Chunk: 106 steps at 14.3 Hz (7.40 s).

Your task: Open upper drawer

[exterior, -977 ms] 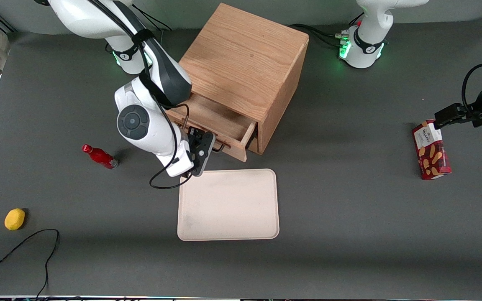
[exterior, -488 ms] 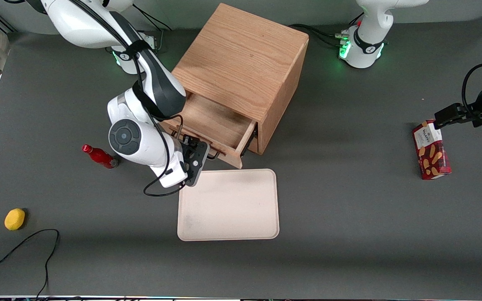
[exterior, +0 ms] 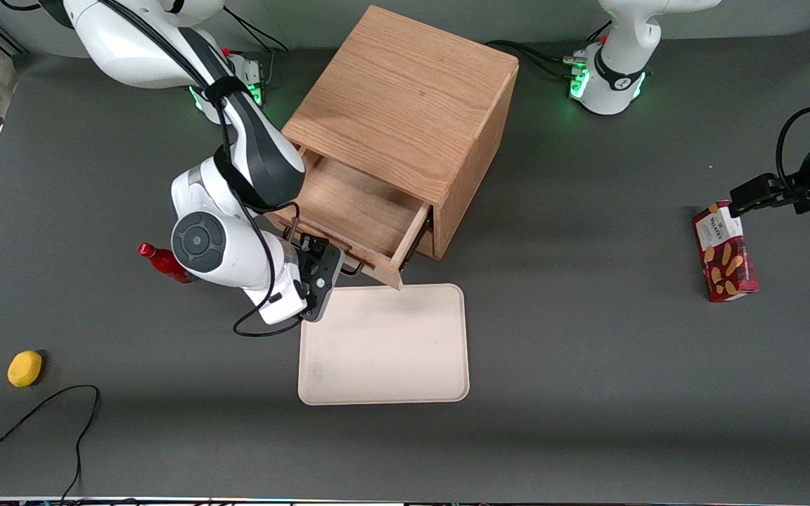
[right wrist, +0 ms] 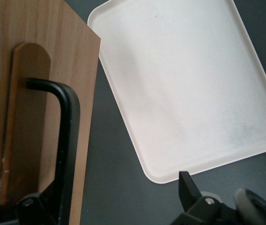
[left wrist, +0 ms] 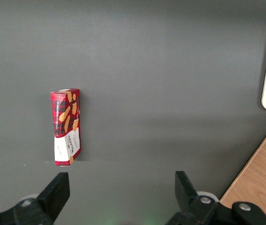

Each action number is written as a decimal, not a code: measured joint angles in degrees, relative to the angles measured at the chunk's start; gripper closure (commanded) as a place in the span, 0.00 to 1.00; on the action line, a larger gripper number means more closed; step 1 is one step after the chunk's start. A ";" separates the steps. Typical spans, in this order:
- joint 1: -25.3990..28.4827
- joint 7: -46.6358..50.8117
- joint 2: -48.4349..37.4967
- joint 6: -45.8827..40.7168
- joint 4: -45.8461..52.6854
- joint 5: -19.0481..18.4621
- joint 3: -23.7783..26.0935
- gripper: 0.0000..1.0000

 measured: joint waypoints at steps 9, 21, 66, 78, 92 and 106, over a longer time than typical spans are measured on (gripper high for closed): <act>-2.15 -3.19 3.92 -4.14 6.70 0.63 -0.04 0.00; -3.75 -3.31 7.27 -4.35 12.06 1.57 -0.09 0.00; -11.69 -0.15 -3.35 -15.63 18.65 3.77 -3.99 0.00; -11.80 20.05 -21.07 -20.33 3.54 0.48 -13.40 0.00; -14.20 33.66 -29.30 -21.71 -4.21 -10.65 -17.44 0.00; -19.60 39.34 -33.79 -21.17 -9.67 -10.64 -11.31 0.00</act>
